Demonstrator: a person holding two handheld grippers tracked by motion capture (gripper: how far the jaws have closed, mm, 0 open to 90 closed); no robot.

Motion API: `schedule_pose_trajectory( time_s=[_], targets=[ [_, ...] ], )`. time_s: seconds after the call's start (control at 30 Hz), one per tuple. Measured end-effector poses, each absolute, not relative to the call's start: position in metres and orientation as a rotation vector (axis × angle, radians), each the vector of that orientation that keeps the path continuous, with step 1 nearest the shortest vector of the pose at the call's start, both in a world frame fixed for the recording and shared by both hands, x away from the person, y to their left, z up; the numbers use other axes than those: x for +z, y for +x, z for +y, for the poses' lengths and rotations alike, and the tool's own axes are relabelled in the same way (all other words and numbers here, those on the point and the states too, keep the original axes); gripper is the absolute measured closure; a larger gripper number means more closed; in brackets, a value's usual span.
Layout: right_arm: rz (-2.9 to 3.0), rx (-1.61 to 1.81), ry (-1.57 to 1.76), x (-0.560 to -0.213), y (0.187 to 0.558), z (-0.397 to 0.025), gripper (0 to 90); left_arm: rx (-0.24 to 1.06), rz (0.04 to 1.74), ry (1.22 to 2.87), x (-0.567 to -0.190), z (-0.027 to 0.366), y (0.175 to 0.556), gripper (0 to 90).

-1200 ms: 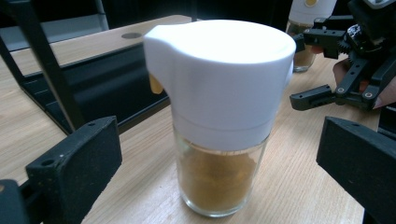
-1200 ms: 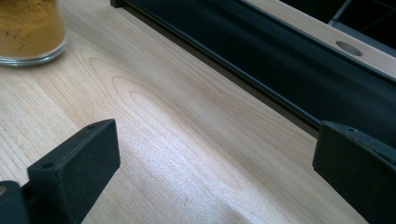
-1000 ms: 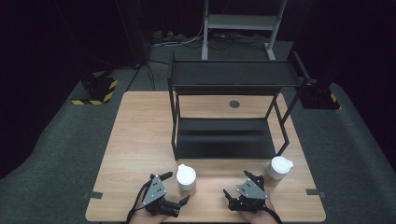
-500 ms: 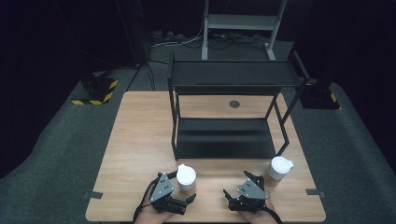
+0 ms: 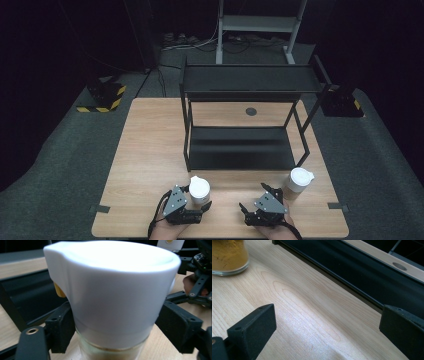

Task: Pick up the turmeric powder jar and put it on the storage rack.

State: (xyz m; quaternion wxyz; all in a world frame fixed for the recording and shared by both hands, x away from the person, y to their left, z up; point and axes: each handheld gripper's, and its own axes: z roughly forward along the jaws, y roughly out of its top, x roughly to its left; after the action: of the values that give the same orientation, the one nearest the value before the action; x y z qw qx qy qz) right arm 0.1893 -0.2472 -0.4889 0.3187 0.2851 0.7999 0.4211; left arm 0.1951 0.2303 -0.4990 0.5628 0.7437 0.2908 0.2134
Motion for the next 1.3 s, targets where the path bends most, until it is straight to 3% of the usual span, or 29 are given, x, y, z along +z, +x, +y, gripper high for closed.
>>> schedule_pose_trajectory(
  time_s=[0.23,0.73,1.3],
  targets=[
    [2.105,1.11,0.751,-0.489,0.19,-0.248,0.1,0.532,0.703,1.719,-0.503,0.227,0.192,29.7],
    [2.107,1.111,0.745,-0.489,0.19,-0.248,0.1,0.553,0.669,1.737,-0.497,0.227,0.191,30.6],
    [2.109,1.113,0.746,-0.489,0.19,-0.248,0.1,0.598,0.619,1.65,-0.423,0.234,0.201,30.6]
  ],
)
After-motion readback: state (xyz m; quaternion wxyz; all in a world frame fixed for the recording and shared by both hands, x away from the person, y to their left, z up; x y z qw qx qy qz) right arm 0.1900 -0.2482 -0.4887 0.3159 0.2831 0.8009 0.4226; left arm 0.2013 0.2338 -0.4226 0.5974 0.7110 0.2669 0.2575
